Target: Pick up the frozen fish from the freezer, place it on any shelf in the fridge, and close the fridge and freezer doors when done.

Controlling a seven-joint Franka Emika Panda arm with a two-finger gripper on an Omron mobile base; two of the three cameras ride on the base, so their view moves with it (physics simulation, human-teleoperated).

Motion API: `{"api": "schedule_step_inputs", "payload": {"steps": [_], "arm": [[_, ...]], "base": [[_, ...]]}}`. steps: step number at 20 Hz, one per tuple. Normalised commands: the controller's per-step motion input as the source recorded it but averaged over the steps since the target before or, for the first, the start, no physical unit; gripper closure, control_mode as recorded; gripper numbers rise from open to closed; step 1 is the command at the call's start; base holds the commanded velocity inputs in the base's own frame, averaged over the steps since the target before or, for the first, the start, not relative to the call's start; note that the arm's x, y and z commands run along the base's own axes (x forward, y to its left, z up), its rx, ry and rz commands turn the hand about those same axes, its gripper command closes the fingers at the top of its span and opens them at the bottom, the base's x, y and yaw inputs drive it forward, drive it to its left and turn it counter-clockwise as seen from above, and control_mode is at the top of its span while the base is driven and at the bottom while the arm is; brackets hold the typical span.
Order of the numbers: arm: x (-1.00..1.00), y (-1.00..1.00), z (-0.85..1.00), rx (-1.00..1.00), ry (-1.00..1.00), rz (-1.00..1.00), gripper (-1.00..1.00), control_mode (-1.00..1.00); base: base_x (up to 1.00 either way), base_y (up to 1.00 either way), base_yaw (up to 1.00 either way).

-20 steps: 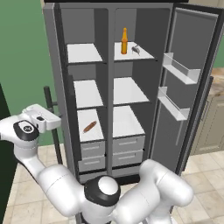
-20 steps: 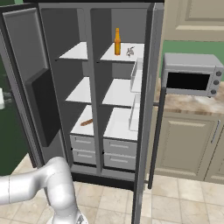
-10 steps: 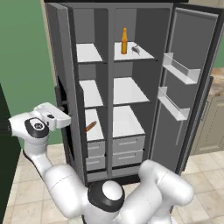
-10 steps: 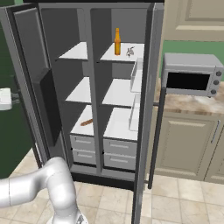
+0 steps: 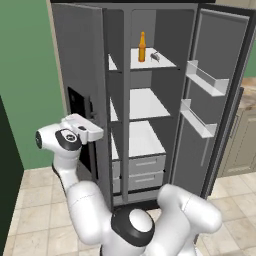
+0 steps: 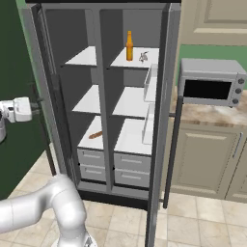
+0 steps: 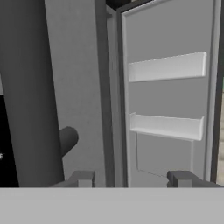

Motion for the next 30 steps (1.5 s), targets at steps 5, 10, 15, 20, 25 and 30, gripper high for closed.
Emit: {"api": "schedule_step_inputs", "payload": {"steps": [5,10,15,20,25,30], "arm": [[0.27,-0.82,0.0,0.0,0.0,0.0,-1.0,-1.0],[0.3,-0.77,0.0,0.0,0.0,0.0,-1.0,-1.0],[0.35,-0.72,0.0,0.0,0.0,0.0,-1.0,-1.0],[0.45,-0.59,0.0,0.0,0.0,0.0,-1.0,-1.0],[0.61,-0.38,0.0,0.0,0.0,0.0,-1.0,-1.0],[0.65,-0.16,0.0,0.0,0.0,0.02,-1.0,-1.0]], "base": [[0.0,0.0,0.0],[0.0,0.0,0.0],[0.0,0.0,0.0],[0.0,0.0,0.0],[0.0,0.0,0.0],[0.0,0.0,0.0]]}}
